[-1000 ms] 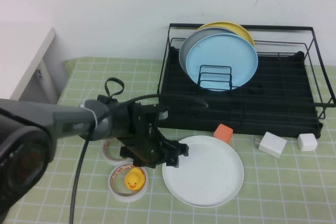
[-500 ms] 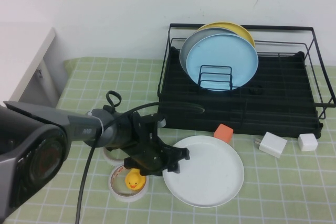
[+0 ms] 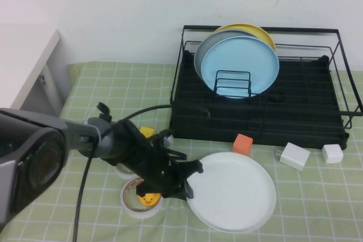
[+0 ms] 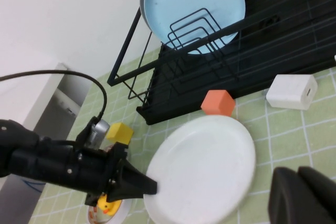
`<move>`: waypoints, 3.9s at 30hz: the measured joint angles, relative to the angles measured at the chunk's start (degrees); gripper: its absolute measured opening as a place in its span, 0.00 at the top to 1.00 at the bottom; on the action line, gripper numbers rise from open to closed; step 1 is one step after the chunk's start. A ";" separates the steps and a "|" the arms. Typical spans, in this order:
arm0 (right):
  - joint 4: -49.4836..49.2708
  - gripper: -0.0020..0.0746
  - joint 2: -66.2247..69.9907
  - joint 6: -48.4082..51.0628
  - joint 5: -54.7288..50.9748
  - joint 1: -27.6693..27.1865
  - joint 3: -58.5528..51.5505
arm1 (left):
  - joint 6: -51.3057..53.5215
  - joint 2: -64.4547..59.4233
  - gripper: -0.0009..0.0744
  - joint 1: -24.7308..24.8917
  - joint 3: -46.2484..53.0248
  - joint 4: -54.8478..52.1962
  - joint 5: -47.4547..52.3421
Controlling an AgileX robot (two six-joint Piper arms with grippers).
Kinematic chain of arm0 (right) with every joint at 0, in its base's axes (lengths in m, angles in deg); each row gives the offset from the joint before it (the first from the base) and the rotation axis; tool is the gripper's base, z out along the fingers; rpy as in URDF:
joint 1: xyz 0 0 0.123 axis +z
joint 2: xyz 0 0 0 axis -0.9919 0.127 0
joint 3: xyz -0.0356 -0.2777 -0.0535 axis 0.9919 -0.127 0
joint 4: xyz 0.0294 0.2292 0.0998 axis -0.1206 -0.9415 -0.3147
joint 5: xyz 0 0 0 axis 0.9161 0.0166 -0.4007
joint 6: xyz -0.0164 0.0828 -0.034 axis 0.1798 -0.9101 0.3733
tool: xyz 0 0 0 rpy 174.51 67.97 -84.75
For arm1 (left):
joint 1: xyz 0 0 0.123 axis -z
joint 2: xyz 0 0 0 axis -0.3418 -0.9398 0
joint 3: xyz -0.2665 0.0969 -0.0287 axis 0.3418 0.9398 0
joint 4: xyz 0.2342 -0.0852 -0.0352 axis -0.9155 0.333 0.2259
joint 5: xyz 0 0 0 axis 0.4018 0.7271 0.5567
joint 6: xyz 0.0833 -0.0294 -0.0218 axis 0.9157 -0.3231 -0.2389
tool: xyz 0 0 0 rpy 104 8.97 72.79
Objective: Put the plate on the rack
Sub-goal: Pick up the plate from the table, then hand over the plate
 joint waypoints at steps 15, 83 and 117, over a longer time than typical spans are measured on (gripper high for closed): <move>-4.74 0.96 0.00 -2.38 -3.40 0.00 0.12 | 36.59 1.13 0.98 -6.73 0.00 27.58 25.02; -40.32 0.76 77.51 76.48 -33.52 0.00 31.43 | 58.04 45.62 0.98 -0.34 28.53 36.27 4.20; -35.10 0.87 79.96 79.68 -26.21 0.12 41.77 | 61.39 46.33 0.34 -1.45 28.55 41.84 1.49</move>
